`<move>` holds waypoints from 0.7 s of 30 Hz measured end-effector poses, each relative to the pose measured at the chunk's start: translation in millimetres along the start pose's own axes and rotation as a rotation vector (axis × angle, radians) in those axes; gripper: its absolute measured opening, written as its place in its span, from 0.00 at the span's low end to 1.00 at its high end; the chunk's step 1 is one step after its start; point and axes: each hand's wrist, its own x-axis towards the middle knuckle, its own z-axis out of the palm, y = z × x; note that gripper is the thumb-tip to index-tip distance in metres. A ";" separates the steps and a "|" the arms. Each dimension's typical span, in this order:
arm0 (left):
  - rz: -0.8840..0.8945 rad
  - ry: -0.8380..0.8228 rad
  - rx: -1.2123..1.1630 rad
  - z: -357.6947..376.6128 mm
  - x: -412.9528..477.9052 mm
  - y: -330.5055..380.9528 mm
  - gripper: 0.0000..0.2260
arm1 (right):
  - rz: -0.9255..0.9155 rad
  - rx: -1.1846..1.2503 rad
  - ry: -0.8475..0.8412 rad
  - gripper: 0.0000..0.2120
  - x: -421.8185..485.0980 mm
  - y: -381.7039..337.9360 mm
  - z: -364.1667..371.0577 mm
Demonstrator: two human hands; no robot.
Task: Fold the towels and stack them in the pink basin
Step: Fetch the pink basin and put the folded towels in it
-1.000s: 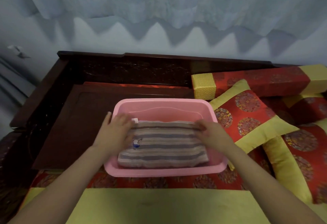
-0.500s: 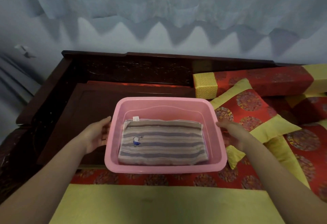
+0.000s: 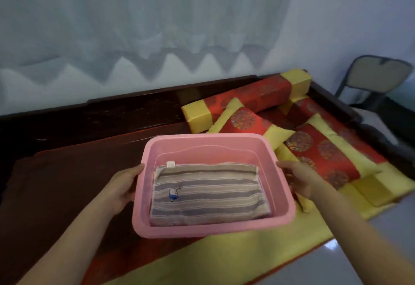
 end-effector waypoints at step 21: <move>0.061 -0.618 0.367 545.6 -140.1 -38.7 0.07 | 0.074 0.303 0.495 0.06 -156.6 143.0 -543.2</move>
